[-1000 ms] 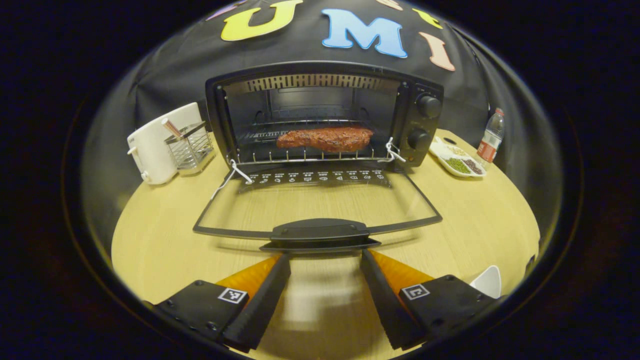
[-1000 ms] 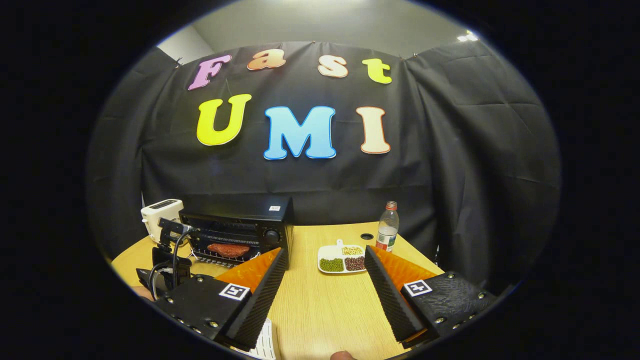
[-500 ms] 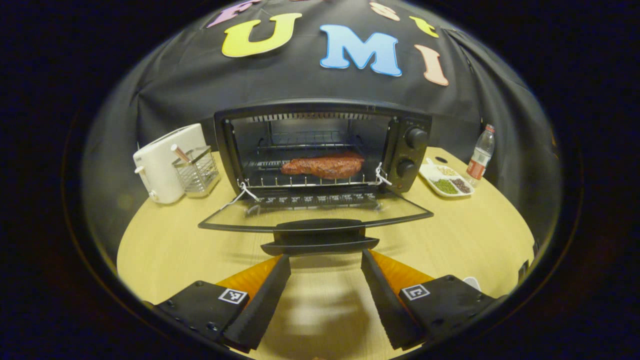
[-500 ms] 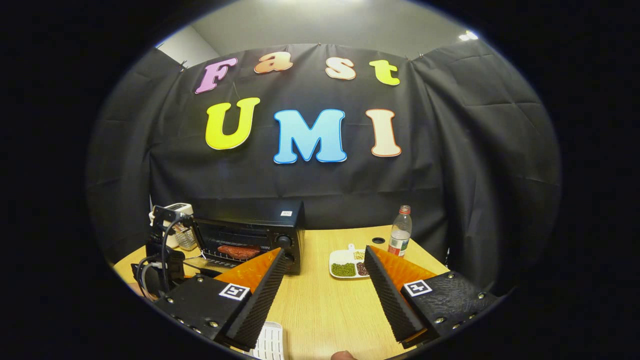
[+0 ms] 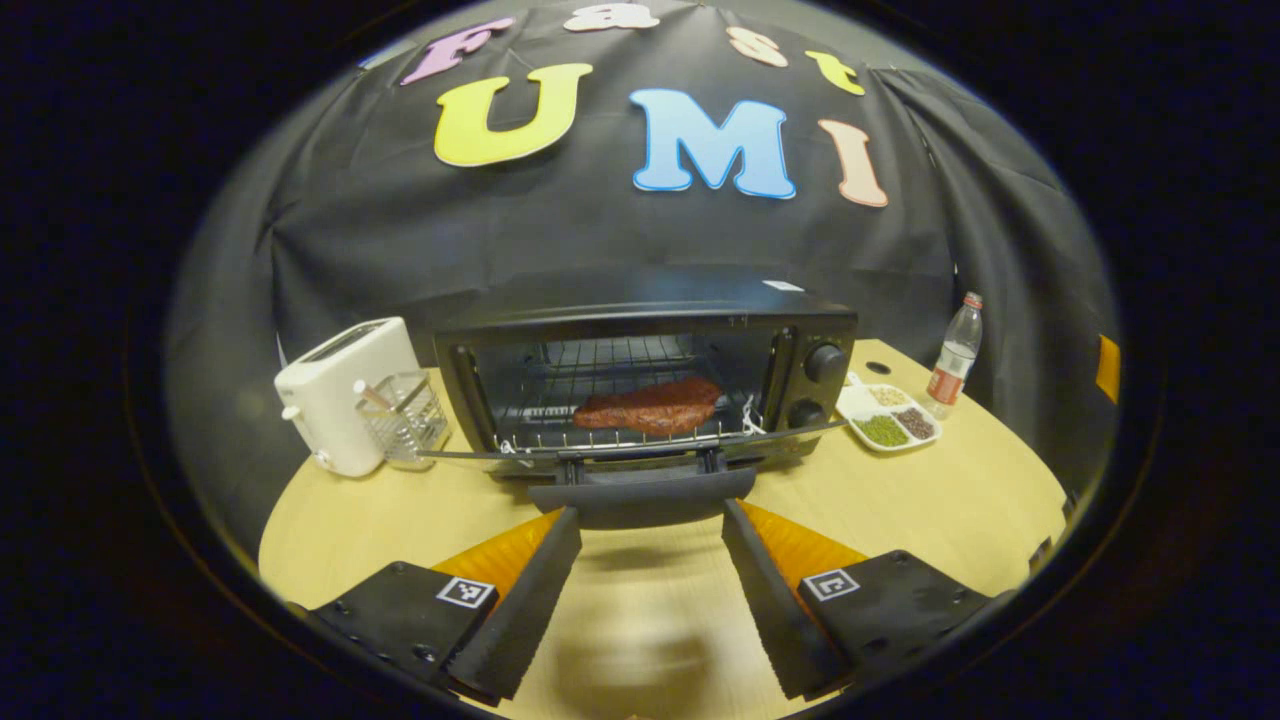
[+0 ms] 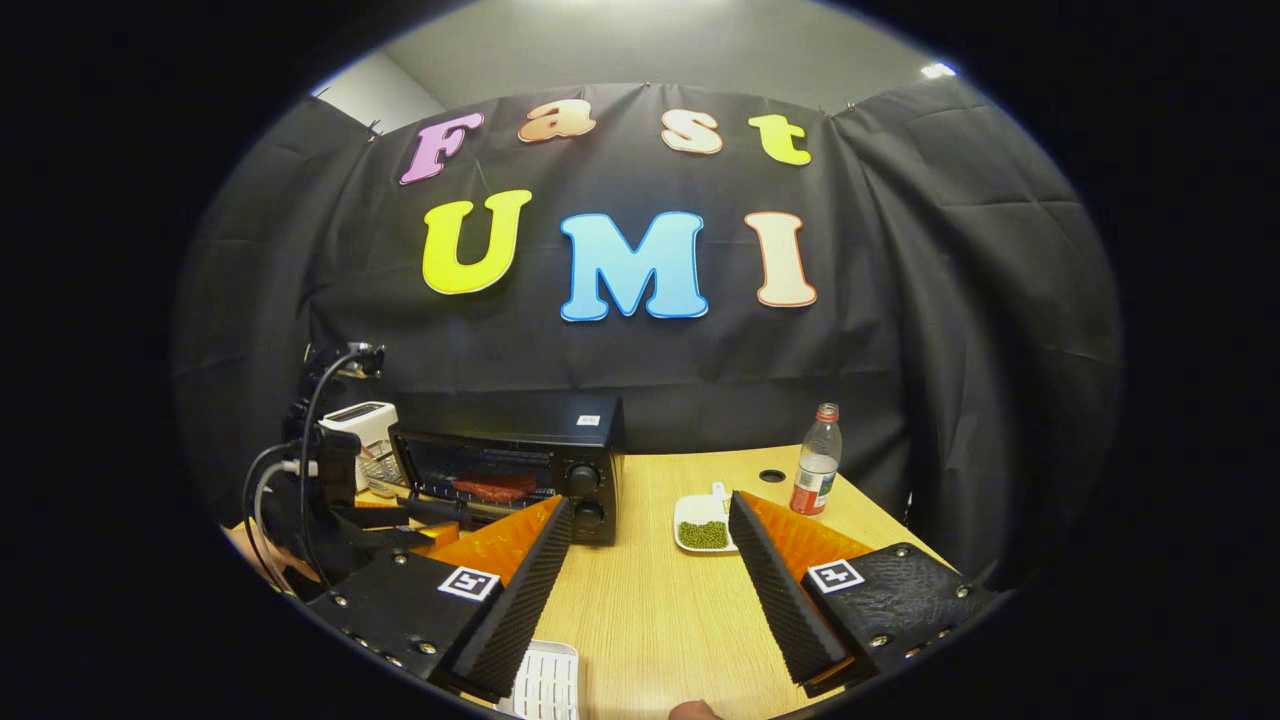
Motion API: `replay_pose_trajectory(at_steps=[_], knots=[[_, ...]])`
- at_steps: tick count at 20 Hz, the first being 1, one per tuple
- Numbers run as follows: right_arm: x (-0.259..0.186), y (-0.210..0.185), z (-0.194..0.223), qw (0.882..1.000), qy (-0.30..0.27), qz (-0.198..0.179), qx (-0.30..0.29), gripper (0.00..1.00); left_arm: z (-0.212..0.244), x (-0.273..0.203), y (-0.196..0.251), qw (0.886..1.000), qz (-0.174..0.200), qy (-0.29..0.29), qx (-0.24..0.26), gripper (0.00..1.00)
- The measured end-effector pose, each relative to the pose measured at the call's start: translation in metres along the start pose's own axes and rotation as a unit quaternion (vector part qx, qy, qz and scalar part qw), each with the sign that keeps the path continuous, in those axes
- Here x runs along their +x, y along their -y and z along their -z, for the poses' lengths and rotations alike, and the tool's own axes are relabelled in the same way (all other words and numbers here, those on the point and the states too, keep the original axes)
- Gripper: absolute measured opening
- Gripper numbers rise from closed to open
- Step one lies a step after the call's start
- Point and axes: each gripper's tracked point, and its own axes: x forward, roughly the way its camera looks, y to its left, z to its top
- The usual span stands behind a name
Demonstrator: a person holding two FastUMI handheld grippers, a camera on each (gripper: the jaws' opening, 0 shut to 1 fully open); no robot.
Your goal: Open the electric oven with the left hand, put the food in, and close the electric oven.
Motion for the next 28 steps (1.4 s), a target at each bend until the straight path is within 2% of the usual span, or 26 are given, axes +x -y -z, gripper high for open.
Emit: replay_pose_trajectory(at_steps=[2,3,5,6,7,8,9,10,13,16,18,21,22,23,24,25,26,28], knots=[[0.000,0.002,0.001,1.000,-0.002,0.003,0.001,0.96,-0.015,0.005,-0.002,1.000,0.000,0.015,0.004,1.00],[0.000,0.003,0.001,1.000,-0.002,0.006,0.001,0.96,-0.022,0.009,-0.004,1.000,-0.002,0.022,0.006,0.96],[0.000,0.004,0.000,1.000,0.000,0.010,0.001,0.96,-0.033,0.018,-0.009,0.999,-0.005,0.031,0.005,0.96],[-0.001,0.005,-0.001,1.000,0.001,0.011,0.003,0.96,-0.038,0.022,-0.011,0.999,-0.006,0.038,0.004,1.00],[-0.003,0.005,-0.002,1.000,0.004,0.011,0.004,0.96,-0.045,0.024,-0.012,0.999,-0.007,0.045,0.004,1.00],[-0.005,0.006,-0.005,1.000,0.007,0.012,0.004,0.96,-0.052,0.022,-0.012,0.998,-0.008,0.055,0.008,0.96],[-0.007,0.007,-0.006,1.000,0.008,0.012,0.001,0.96,-0.059,0.018,-0.011,0.998,-0.010,0.066,0.012,1.00],[-0.010,0.007,-0.008,1.000,0.010,0.010,-0.001,0.96,-0.068,0.009,-0.009,0.997,-0.011,0.080,0.014,0.96],[-0.013,0.006,-0.019,1.000,0.020,-0.004,-0.003,0.96,-0.092,-0.027,0.005,0.992,-0.008,0.126,0.015,0.96],[-0.020,0.007,-0.036,0.999,0.036,-0.023,0.003,0.96,-0.111,-0.075,0.009,0.986,-0.021,0.165,0.016,1.00],[-0.026,0.009,-0.045,0.999,0.042,-0.033,-0.006,0.96,-0.123,-0.113,0.009,0.981,-0.034,0.191,0.017,0.93],[-0.041,0.014,-0.058,0.997,0.055,-0.052,-0.017,0.96,-0.134,-0.168,0.010,0.972,-0.053,0.227,0.021,1.00],[-0.048,0.015,-0.063,0.996,0.061,-0.059,-0.016,0.96,-0.135,-0.182,0.010,0.970,-0.061,0.233,0.020,0.96],[-0.056,0.016,-0.067,0.995,0.068,-0.065,-0.017,0.96,-0.133,-0.195,0.009,0.969,-0.072,0.235,0.017,1.00],[-0.063,0.017,-0.071,0.995,0.075,-0.068,-0.020,0.96,-0.131,-0.208,0.007,0.968,-0.083,0.237,0.015,0.95],[-0.069,0.018,-0.075,0.994,0.083,-0.070,-0.025,0.96,-0.129,-0.221,0.005,0.966,-0.094,0.239,0.011,0.95],[-0.075,0.019,-0.080,0.993,0.091,-0.070,-0.032,0.96,-0.125,-0.233,0.005,0.966,-0.102,0.240,0.003,1.00],[-0.085,0.020,-0.087,0.991,0.107,-0.067,-0.045,0.96,-0.118,-0.255,0.006,0.965,-0.106,0.240,-0.008,1.00]])
